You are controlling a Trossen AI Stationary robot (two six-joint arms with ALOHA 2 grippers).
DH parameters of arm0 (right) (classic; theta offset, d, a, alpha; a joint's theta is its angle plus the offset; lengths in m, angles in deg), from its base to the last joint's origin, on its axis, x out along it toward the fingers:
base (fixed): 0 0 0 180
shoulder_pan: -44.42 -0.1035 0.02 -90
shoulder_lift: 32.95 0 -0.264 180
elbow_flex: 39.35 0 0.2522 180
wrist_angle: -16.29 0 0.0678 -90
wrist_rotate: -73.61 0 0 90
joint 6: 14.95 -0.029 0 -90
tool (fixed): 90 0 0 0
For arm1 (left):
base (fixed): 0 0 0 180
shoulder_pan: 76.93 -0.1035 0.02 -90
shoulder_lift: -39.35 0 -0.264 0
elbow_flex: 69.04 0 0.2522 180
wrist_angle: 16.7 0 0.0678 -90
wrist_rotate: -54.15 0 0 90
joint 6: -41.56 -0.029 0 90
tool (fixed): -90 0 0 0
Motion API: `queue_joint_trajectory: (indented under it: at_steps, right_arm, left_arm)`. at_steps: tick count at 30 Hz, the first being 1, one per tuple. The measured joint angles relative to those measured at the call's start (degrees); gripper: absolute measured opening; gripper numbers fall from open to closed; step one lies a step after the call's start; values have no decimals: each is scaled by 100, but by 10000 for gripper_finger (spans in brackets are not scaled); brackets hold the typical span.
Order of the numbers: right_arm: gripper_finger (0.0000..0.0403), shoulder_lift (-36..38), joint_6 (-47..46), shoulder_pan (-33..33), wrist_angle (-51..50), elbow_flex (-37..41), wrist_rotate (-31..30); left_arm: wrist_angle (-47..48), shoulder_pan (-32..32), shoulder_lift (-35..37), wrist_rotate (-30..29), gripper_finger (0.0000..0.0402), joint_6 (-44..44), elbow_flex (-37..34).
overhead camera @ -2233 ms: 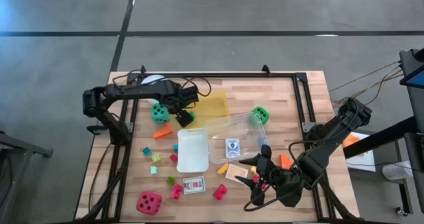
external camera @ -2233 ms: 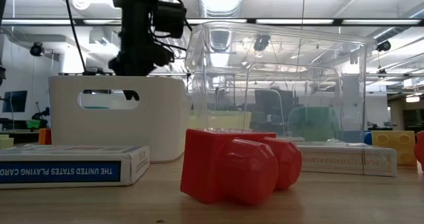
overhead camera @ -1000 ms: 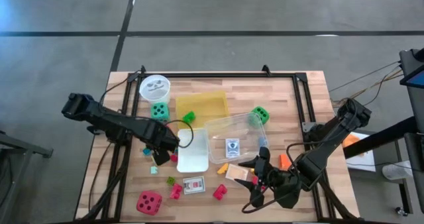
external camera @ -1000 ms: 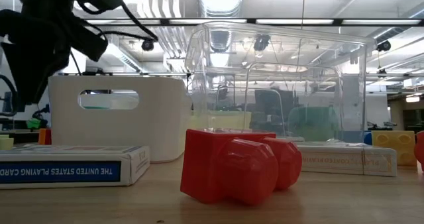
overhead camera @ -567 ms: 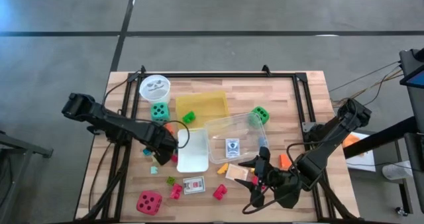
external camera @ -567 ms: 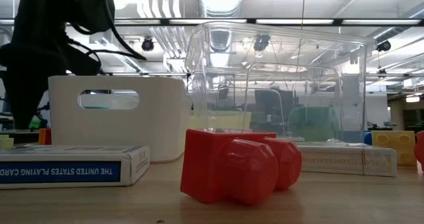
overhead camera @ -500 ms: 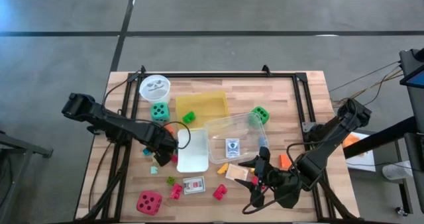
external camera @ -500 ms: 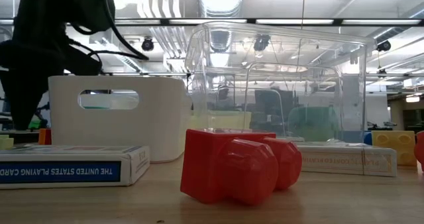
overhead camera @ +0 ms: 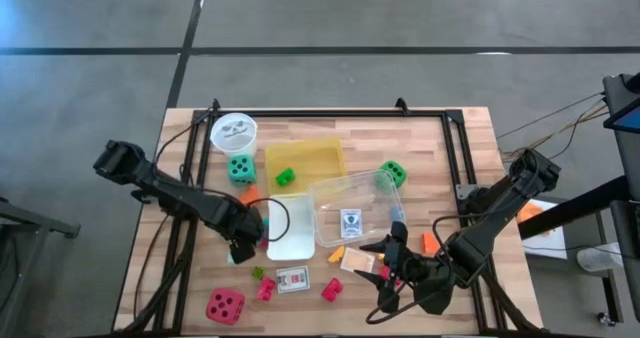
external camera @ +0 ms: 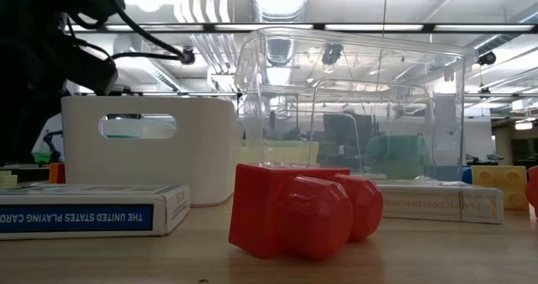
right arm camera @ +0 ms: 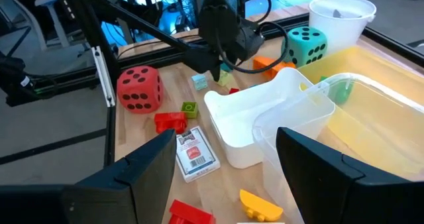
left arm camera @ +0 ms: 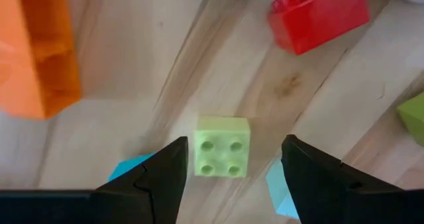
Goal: Pick & Place Toys
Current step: Put the light green game piece into the yellow bin
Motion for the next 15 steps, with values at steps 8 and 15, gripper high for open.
queue_joint_trajectory:
  at_steps: [8,15]
  right_arm:
    - [256,-2,-7,0,8,0,2]
    - [256,-2,-7,0,5,1,39]
  left_arm:
    - [-58,98,1,-138,230,-9,2]
    - [-16,183,3,-138,230,-156,0]
